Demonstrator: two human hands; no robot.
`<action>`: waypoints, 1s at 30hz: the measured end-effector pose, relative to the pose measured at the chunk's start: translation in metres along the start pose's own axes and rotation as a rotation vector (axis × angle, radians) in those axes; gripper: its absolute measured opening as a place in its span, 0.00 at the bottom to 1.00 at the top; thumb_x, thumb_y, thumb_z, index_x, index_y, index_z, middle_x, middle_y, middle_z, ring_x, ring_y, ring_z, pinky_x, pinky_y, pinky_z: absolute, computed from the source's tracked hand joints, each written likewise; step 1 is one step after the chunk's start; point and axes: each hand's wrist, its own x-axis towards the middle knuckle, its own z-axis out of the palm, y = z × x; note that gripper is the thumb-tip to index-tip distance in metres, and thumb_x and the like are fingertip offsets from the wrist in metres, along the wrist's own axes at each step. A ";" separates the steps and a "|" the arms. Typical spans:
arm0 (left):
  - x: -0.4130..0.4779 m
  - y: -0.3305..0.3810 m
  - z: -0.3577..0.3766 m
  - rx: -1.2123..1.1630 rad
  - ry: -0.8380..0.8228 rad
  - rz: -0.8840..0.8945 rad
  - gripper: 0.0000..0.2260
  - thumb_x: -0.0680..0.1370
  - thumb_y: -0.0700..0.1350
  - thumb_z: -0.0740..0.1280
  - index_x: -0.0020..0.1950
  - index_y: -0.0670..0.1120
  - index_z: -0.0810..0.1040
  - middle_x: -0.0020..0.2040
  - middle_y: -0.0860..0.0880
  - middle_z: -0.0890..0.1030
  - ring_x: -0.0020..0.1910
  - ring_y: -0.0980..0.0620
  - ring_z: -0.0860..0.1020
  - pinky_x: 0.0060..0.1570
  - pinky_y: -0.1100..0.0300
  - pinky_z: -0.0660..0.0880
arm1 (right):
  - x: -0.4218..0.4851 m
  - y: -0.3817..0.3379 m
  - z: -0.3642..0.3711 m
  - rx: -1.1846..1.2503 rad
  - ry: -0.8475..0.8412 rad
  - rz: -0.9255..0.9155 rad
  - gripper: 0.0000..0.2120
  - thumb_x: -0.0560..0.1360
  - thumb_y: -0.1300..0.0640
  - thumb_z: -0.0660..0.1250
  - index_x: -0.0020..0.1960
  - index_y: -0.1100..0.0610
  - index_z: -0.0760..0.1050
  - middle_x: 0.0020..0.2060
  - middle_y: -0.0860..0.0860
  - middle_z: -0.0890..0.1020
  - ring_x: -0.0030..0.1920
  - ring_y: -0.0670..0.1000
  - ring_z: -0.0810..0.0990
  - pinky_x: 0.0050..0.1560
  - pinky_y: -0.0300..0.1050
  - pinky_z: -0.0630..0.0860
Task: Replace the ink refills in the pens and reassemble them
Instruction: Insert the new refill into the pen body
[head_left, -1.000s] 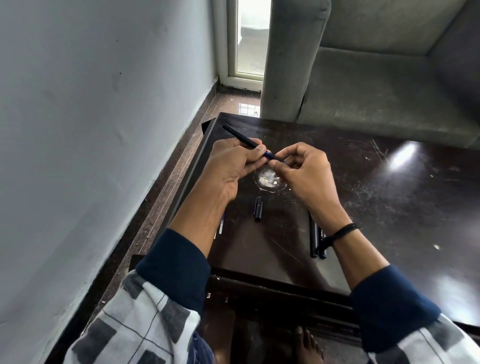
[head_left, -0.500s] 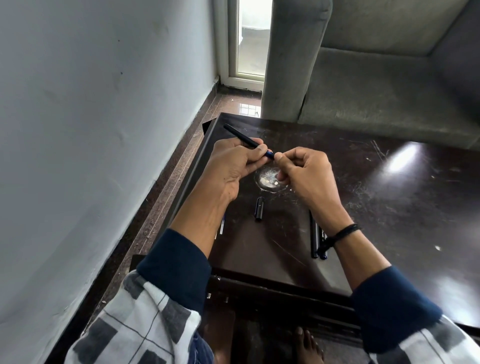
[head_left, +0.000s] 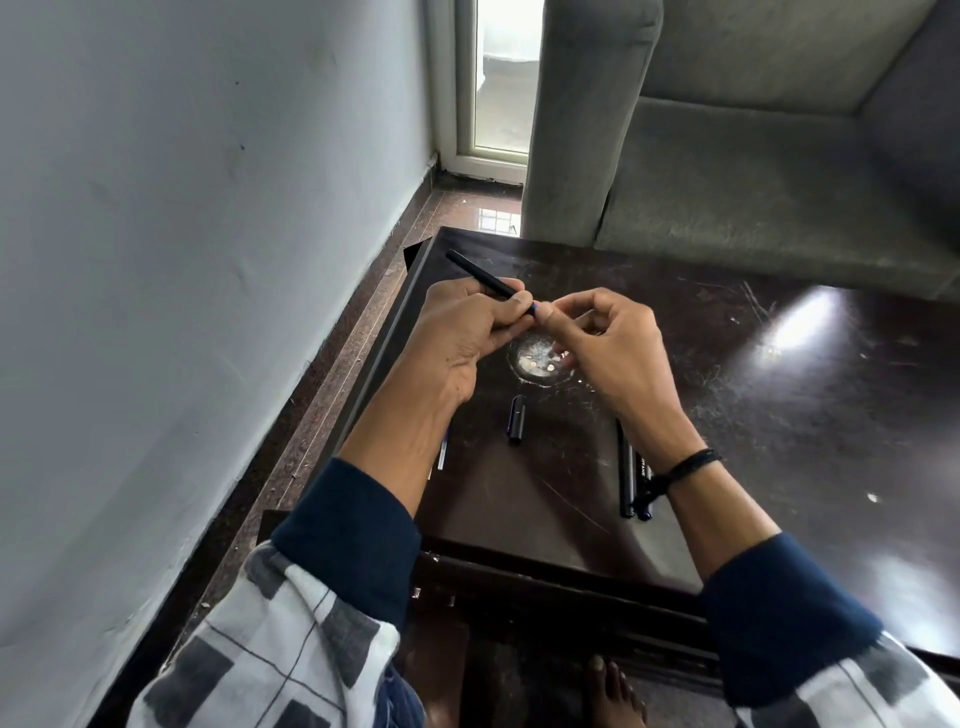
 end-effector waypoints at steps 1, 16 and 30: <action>0.000 0.000 0.000 0.005 0.001 0.000 0.05 0.76 0.29 0.69 0.51 0.34 0.81 0.43 0.41 0.83 0.47 0.47 0.84 0.48 0.59 0.83 | 0.000 0.001 0.000 -0.017 -0.005 -0.008 0.09 0.74 0.45 0.77 0.46 0.49 0.81 0.37 0.52 0.85 0.36 0.50 0.84 0.39 0.45 0.79; 0.001 0.000 -0.002 0.008 0.004 0.001 0.04 0.76 0.29 0.69 0.47 0.36 0.81 0.41 0.42 0.83 0.44 0.49 0.85 0.45 0.61 0.83 | 0.002 0.004 0.003 -0.058 0.005 -0.017 0.09 0.72 0.49 0.79 0.43 0.47 0.78 0.36 0.50 0.84 0.38 0.54 0.84 0.41 0.50 0.79; -0.002 0.002 0.000 0.014 0.000 -0.001 0.05 0.76 0.29 0.69 0.50 0.34 0.81 0.44 0.41 0.83 0.45 0.49 0.84 0.48 0.59 0.83 | 0.001 0.001 0.001 -0.056 0.025 -0.024 0.07 0.74 0.51 0.78 0.42 0.49 0.80 0.35 0.50 0.84 0.37 0.52 0.84 0.42 0.51 0.81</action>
